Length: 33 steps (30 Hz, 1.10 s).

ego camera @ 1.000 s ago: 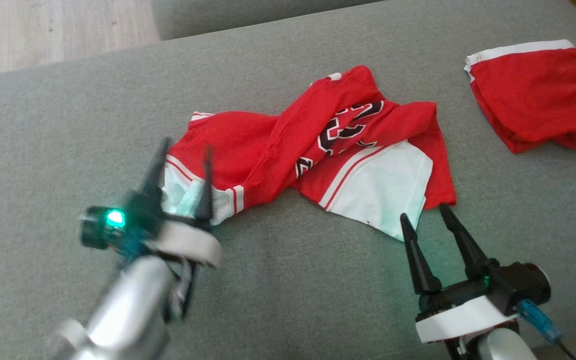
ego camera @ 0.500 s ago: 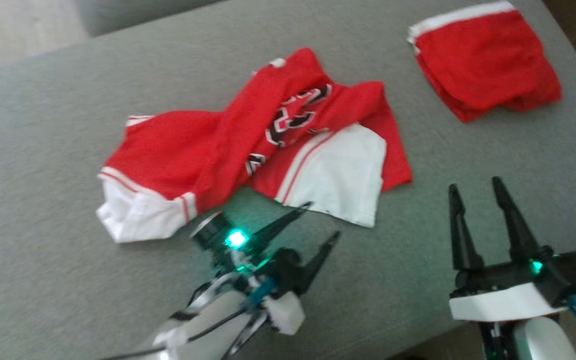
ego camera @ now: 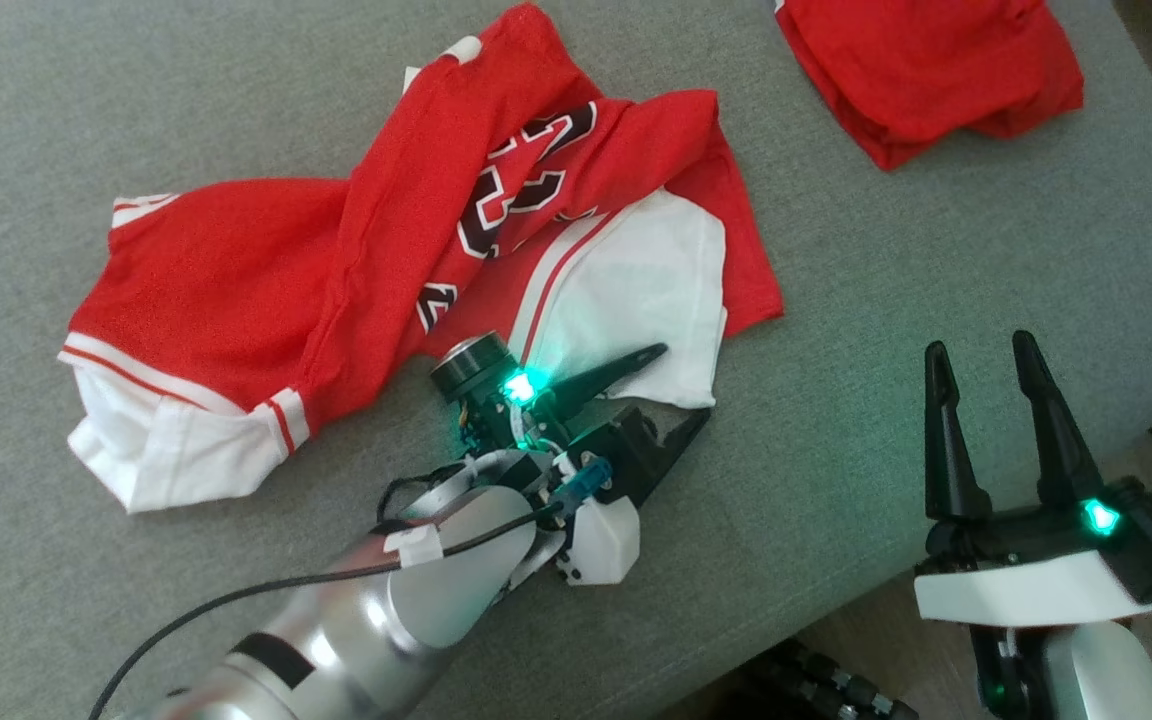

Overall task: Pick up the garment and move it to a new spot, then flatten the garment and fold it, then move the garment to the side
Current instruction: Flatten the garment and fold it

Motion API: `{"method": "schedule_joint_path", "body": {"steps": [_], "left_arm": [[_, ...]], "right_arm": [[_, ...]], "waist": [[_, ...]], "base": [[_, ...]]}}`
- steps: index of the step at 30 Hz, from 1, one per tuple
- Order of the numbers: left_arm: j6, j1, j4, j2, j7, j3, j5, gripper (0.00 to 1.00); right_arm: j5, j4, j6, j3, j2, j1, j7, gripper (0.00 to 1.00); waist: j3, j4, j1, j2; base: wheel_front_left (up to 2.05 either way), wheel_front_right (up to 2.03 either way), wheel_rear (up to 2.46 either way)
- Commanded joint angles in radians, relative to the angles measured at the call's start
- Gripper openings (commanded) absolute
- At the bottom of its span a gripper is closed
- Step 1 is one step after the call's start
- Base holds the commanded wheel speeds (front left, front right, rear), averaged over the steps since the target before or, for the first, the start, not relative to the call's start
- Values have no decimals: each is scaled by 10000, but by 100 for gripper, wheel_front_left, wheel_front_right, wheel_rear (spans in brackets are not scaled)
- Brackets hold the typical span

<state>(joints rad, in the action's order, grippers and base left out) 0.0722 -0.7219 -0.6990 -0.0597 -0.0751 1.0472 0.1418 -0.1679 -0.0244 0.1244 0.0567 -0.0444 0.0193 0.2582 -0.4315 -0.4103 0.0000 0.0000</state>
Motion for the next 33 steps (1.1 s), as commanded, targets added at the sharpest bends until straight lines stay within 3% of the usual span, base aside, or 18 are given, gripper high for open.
{"method": "schedule_joint_path", "body": {"steps": [1, 2, 3, 4, 11, 18, 23, 33], "left_arm": [[60, -33, -281, 4, 80, -49, 30, 100], [61, -75, -316, 14, -22, -1, 15, 80], [34, -118, -328, 24, -148, 59, -29, 24], [-10, -152, -318, 33, -267, 116, -72, 0], [-478, -75, 754, 18, -1125, 66, 49, 0], [-1370, 323, 3178, -1264, -1473, -642, 152, 0], [-1869, 549, 4647, -2141, -1140, -1047, 158, 0], [-2248, 1120, 6251, -2578, -555, -972, 222, 0]], "right_arm": [[-53, -294, 63, 148, -60, -198, 36, 100], [-39, -276, 63, 154, -60, -209, 36, 100], [-17, -258, 63, 158, -60, -218, 36, 100], [8, -242, 63, 166, -60, -227, 36, 100], [241, 14, 63, 363, -59, -144, 36, 100], [-743, 1109, 63, -292, -59, -191, 36, 100], [-580, 2245, 63, -545, -59, -600, 36, 100], [-811, 4209, 63, -740, -59, -1597, 36, 100]], "waist": [[-72, -20, 0, 0], [-80, 4, 0, 0], [-67, 47, 0, 0], [-43, 99, 0, 0], [332, 765, 0, 0], [754, 1789, 0, 0], [850, 2318, 0, 0], [836, 2893, 0, 0]], "base": [[0, 0, 0], [0, 0, 0], [0, 0, 0], [0, 0, 0], [0, 0, 0], [0, 0, 0], [0, 0, 0], [0, 0, 0]]}}
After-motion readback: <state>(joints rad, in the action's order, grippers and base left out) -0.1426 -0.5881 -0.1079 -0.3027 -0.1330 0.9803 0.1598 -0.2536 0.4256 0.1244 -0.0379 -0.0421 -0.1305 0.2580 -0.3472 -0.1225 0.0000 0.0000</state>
